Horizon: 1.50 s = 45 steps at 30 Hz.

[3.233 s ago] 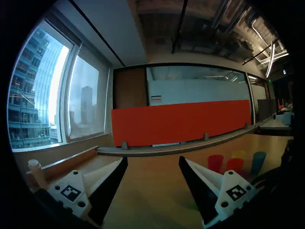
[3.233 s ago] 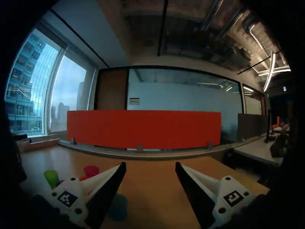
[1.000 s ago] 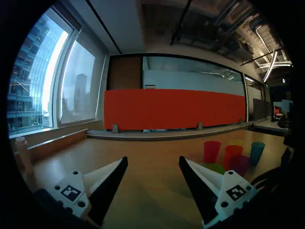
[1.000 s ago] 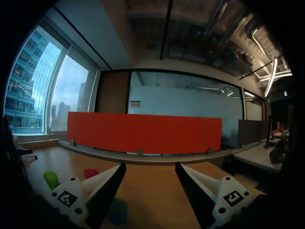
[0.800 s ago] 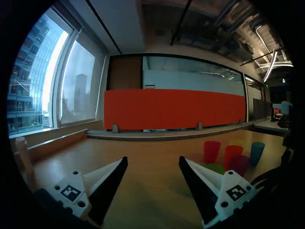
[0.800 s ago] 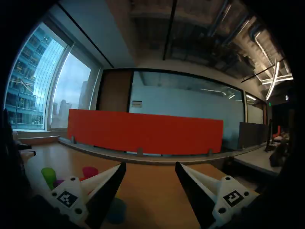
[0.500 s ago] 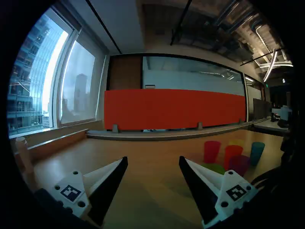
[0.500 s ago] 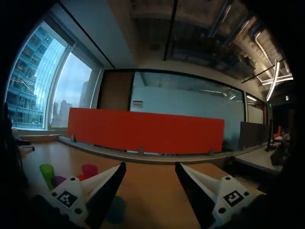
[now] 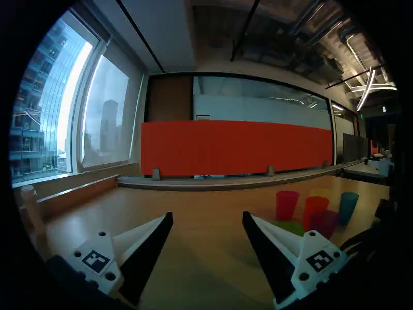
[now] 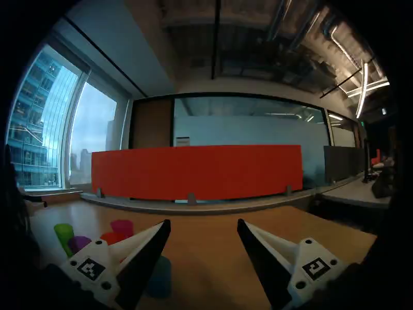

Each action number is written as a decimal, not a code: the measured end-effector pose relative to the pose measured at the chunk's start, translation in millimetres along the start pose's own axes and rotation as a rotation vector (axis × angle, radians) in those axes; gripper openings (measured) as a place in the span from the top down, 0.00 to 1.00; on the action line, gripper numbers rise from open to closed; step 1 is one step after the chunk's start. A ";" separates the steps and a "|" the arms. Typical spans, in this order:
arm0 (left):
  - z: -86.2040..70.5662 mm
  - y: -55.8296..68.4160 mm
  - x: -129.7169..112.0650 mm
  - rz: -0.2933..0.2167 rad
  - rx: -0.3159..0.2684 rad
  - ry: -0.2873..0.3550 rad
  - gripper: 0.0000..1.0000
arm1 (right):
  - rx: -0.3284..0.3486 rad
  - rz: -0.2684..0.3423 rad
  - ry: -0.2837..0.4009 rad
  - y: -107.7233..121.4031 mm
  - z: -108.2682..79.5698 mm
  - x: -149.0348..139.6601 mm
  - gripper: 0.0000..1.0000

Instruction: Pour water

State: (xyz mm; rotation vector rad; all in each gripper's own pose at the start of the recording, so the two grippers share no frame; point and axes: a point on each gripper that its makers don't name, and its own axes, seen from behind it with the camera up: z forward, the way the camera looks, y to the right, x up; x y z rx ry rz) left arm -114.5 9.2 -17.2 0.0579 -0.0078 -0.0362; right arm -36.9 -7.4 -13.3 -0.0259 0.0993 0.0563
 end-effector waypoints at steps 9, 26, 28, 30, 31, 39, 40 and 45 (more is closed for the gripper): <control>-0.9 0.3 -0.2 0.000 0.000 0.000 0.00 | -0.021 -0.013 -0.043 6.8 3.2 -23.7 0.00; -1.1 0.1 -0.5 0.000 0.001 0.000 0.00 | -0.025 -0.027 -0.084 10.2 4.7 -37.5 0.00; -1.4 0.2 -0.3 0.000 0.001 0.000 0.00 | -0.024 -0.027 -0.084 10.1 5.5 -36.6 0.00; -1.7 0.2 -0.3 0.000 0.001 0.000 0.00 | -0.024 -0.028 -0.084 10.0 6.1 -35.8 0.00; -1.8 0.1 -0.4 0.000 0.001 0.000 0.00 | -0.024 -0.028 -0.084 10.0 6.3 -35.7 0.00; -1.7 0.4 -0.7 0.000 0.001 0.000 0.00 | -0.019 -0.027 -0.084 9.4 5.3 -35.3 0.00; -1.7 0.5 -0.7 0.000 0.001 0.000 0.00 | -0.020 -0.027 -0.084 9.5 5.2 -35.3 0.00; -1.6 0.4 -0.8 0.000 0.001 0.000 0.00 | -0.020 -0.027 -0.084 9.8 4.8 -35.1 0.00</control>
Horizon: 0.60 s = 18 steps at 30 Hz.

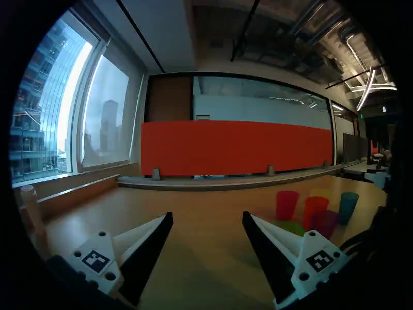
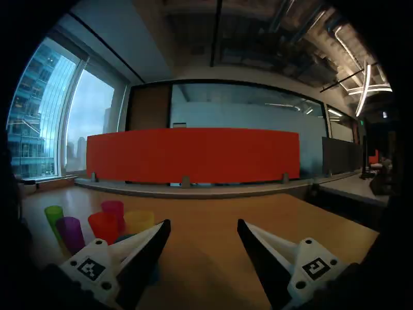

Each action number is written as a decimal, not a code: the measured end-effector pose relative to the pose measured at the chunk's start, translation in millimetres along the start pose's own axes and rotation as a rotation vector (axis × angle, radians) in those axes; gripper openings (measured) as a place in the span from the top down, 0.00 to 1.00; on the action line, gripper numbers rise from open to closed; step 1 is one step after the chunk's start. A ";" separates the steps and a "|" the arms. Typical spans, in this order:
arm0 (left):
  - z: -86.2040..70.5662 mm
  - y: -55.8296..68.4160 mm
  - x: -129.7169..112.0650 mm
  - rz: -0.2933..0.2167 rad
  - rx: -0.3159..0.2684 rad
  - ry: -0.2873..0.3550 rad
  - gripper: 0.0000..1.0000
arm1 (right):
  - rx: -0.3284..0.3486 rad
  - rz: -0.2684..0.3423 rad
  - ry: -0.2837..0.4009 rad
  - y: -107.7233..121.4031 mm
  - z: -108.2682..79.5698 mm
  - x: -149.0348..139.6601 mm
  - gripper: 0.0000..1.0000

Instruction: Pour water

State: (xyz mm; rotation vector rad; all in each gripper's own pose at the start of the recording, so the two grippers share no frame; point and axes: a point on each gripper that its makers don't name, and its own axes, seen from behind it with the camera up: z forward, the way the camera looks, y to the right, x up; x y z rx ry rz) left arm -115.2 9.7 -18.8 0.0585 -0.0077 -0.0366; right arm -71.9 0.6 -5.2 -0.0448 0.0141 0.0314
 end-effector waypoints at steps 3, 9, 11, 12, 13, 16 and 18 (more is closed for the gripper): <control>0.2 -0.2 -0.1 0.000 0.000 0.000 0.00 | 0.000 0.000 -0.001 -0.4 -0.1 -0.5 0.00; 0.4 -0.2 -0.3 0.000 0.000 0.000 0.00 | 0.000 0.000 -0.001 -0.5 -0.1 -1.3 0.00; 0.2 -0.2 -0.2 0.000 0.000 0.000 0.00 | 0.000 0.000 -0.002 -0.6 -0.3 -1.1 0.00; 0.2 -0.2 -0.1 0.000 0.000 0.000 0.00 | 0.000 0.000 -0.002 -0.7 -0.3 -1.1 0.00; 0.2 -0.3 0.0 0.000 0.000 0.000 0.00 | 0.000 0.000 -0.002 -0.8 -0.4 -1.1 0.00; -0.2 -0.7 0.2 0.000 0.000 0.000 0.00 | 0.000 0.000 -0.002 -1.0 -0.4 -1.0 0.00; -0.5 -0.9 0.3 0.000 0.000 0.000 0.00 | 0.000 0.000 -0.002 -0.9 -0.3 -1.0 0.00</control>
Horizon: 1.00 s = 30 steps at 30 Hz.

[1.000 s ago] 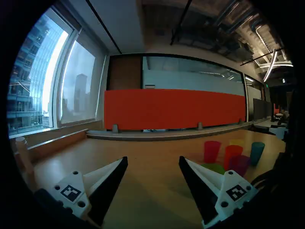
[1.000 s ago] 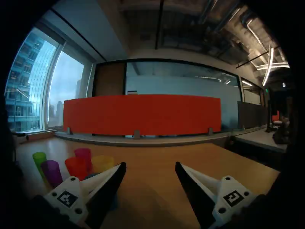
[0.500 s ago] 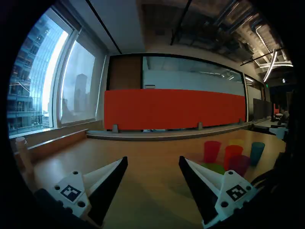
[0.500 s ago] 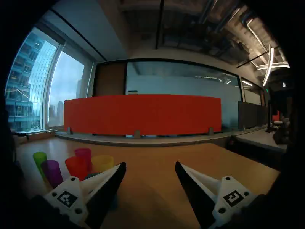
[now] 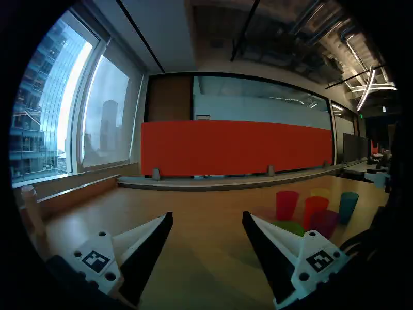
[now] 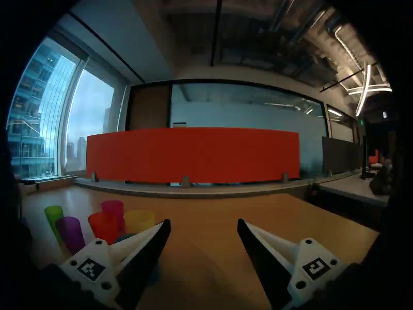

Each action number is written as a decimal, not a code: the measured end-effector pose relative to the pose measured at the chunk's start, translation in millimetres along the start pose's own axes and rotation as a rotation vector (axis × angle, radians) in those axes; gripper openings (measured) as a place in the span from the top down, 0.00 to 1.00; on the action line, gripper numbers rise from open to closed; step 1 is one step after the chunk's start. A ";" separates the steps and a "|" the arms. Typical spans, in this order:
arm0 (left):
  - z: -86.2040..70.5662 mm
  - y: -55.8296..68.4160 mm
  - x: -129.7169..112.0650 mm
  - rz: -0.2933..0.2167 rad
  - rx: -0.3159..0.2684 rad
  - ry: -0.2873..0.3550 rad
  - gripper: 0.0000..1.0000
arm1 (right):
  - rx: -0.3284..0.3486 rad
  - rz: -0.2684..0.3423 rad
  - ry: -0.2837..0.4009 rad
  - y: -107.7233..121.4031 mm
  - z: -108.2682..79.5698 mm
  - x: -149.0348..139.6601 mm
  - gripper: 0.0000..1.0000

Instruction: Pour water

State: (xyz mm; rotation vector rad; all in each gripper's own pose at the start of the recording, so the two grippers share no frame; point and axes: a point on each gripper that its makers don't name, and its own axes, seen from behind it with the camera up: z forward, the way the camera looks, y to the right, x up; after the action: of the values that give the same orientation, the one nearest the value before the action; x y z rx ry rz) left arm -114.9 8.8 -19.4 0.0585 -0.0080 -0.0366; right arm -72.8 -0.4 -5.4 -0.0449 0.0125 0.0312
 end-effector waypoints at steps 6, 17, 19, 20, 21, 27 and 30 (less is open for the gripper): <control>0.7 0.3 0.5 0.000 0.000 0.000 0.00 | 0.000 0.000 0.000 0.5 -0.2 -0.7 0.00; 2.8 -0.7 0.9 0.000 -0.001 0.000 0.00 | 0.000 0.000 0.000 1.1 -0.8 -1.0 0.00; 3.0 -0.7 0.9 0.000 -0.001 0.000 0.00 | 0.000 0.000 0.000 1.2 -0.7 -1.1 0.00; 3.0 -0.8 0.9 0.000 -0.001 0.000 0.00 | 0.000 0.000 0.000 1.2 -0.6 -1.2 0.00; 3.2 -0.9 0.9 0.000 -0.001 0.000 0.00 | 0.000 0.000 0.000 1.2 -0.5 -1.1 0.00; 3.6 -1.3 0.6 0.000 -0.001 0.000 0.00 | 0.000 0.000 0.000 1.3 -0.2 -0.5 0.00; 3.5 -1.5 0.4 0.000 -0.001 0.000 0.00 | 0.000 0.000 0.000 1.4 -0.2 -0.1 0.00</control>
State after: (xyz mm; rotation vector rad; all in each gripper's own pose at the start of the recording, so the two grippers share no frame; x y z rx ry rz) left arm -114.7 7.1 -15.9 0.0573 -0.0079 -0.0366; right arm -72.9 0.9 -5.7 -0.0450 0.0122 0.0310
